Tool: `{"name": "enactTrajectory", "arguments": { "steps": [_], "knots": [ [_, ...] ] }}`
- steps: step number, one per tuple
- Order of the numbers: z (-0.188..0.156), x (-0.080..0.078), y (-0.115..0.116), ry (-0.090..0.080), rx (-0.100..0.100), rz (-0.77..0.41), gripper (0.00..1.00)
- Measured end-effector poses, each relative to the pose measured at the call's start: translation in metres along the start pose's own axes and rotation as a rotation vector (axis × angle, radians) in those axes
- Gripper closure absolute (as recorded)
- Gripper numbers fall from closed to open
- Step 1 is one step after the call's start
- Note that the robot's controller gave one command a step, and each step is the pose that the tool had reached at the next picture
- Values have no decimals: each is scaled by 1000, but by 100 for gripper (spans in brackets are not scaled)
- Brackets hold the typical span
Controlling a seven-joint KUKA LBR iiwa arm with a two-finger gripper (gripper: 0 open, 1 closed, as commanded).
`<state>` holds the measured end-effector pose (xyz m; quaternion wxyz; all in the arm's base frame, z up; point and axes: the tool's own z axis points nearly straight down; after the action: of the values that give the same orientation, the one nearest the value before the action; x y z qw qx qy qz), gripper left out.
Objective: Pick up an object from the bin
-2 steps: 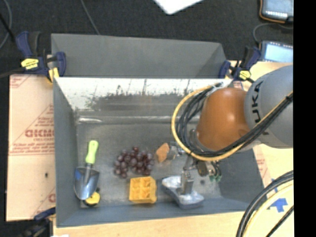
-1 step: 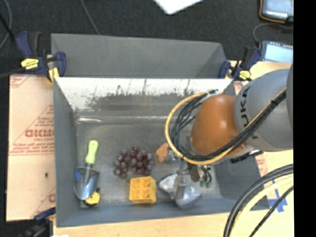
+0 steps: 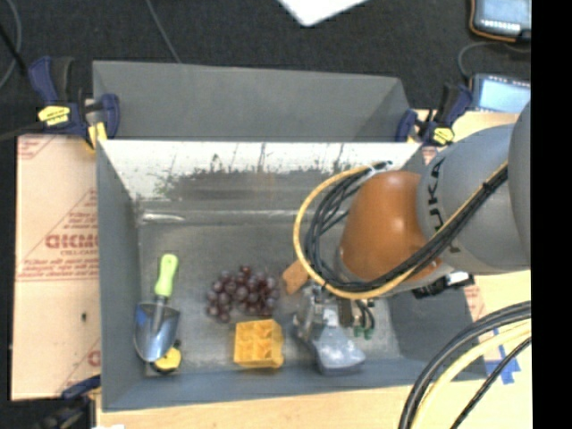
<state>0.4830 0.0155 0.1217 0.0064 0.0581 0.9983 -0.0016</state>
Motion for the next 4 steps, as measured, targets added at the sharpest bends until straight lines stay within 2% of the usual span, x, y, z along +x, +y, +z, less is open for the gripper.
{"name": "enactTrajectory", "arguments": {
  "steps": [1,2,3,4],
  "knots": [
    [0,0,0,0,0,-2,0],
    [0,0,0,0,0,-4,100],
    [0,0,0,0,0,-5,0],
    [0,0,0,0,0,-6,0]
  ]
}}
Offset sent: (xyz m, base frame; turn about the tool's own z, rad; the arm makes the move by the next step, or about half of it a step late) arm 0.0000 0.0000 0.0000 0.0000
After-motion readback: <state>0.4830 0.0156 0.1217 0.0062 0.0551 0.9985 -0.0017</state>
